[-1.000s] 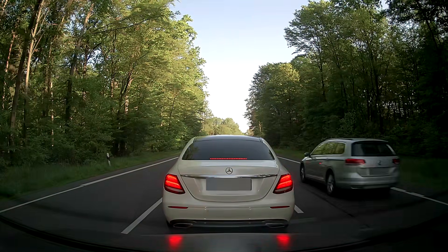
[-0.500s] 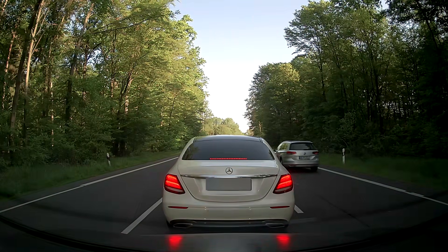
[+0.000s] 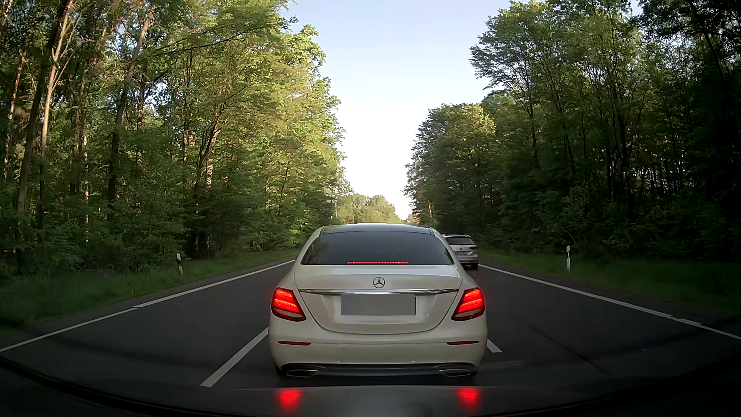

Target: Follow the waypoints while adhering to traffic rules and regulations

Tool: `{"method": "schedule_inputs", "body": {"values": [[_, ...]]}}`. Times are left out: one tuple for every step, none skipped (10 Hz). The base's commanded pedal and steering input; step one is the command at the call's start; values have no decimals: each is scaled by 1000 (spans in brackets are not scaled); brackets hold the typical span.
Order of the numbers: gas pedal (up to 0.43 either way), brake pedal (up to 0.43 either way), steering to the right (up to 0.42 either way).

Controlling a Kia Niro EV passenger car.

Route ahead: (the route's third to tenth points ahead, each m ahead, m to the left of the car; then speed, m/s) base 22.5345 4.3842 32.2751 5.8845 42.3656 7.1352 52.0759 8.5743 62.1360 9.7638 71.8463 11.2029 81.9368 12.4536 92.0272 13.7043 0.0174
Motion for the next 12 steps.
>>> {"method": "schedule_inputs", "body": {"values": [[0,409,-2],[0,402,-2],[0,402,-2],[0,396,-2],[0,396,-2],[0,396,-2],[0,396,-2],[0,396,-2],[0,396,-2],[0,396,-1],[0,396,-2],[0,396,-2]]}}
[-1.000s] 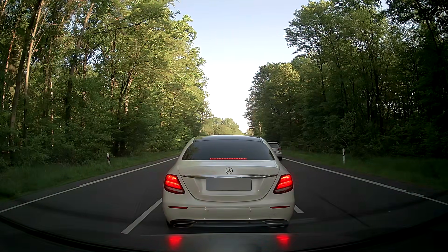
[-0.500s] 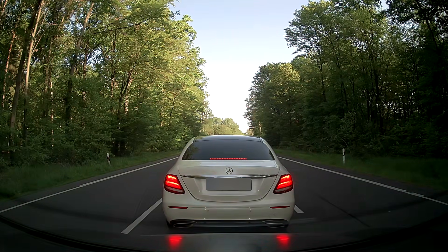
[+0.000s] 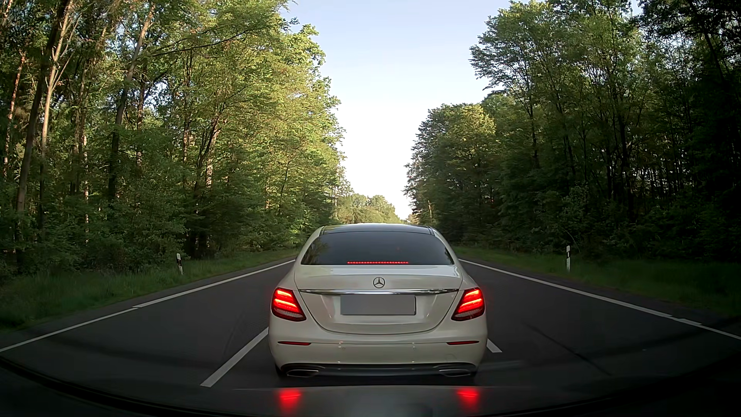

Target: Follow the waypoints while adhering to traffic rules and regulations

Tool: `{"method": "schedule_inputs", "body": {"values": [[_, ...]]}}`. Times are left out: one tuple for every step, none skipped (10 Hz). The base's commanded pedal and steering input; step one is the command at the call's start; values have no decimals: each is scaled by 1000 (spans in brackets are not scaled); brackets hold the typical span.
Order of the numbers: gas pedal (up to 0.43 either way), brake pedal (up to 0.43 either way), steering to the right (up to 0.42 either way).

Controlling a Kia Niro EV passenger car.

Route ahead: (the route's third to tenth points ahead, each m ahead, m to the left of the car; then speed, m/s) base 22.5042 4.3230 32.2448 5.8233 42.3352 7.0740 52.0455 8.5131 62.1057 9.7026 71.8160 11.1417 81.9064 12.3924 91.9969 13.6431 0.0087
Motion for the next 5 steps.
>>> {"method": "schedule_inputs", "body": {"values": [[0,396,-2],[0,396,-2],[0,396,-2],[0,396,-2],[0,402,-2]]}}
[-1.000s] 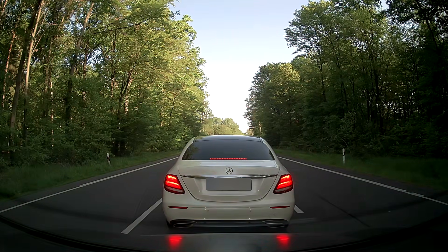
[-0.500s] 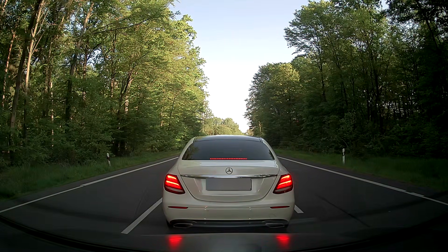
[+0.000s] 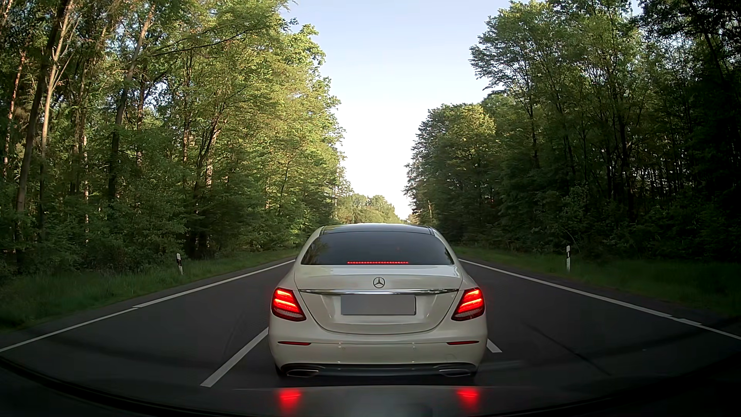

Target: Follow the waypoints while adhering to traffic rules and regulations

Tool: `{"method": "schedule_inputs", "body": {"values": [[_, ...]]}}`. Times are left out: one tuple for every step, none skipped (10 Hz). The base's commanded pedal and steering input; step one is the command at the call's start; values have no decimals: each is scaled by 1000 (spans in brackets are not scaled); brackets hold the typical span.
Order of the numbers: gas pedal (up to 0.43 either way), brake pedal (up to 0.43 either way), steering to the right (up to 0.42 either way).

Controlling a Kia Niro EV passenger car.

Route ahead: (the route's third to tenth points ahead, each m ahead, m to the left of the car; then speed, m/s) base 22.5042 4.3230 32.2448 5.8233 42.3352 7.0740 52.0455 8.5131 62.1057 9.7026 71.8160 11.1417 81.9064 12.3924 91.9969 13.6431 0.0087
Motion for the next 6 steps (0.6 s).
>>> {"method": "schedule_inputs", "body": {"values": [[0,396,-2],[0,396,-2],[0,396,-2],[0,396,-2],[0,396,-2],[0,396,-2]]}}
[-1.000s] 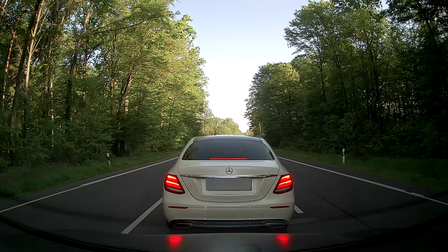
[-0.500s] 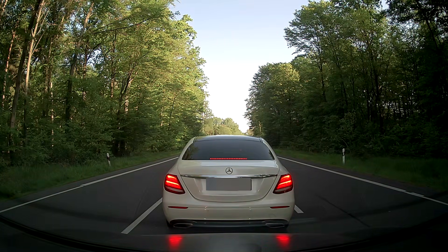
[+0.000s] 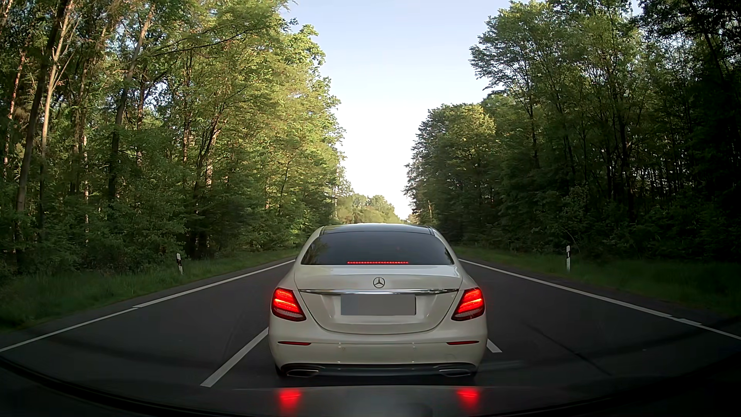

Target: Follow the waypoints while adhering to traffic rules and regulations

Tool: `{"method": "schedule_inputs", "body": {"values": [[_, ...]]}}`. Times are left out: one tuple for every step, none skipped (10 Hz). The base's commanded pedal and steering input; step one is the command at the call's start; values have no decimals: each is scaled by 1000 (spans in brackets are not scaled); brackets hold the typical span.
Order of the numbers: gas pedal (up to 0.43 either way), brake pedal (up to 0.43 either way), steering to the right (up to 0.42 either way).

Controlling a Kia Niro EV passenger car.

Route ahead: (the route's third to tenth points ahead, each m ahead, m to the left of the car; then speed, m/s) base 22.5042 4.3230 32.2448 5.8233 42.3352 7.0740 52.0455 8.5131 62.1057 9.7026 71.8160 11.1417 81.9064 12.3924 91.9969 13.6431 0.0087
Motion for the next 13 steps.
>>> {"method": "schedule_inputs", "body": {"values": [[0,396,-2],[0,396,-2],[0,402,-2],[0,396,-2],[0,396,-2],[0,396,-2],[0,390,-2],[0,390,-2],[0,396,-2],[0,396,-2],[0,396,-1],[0,396,-1],[0,390,-1]]}}
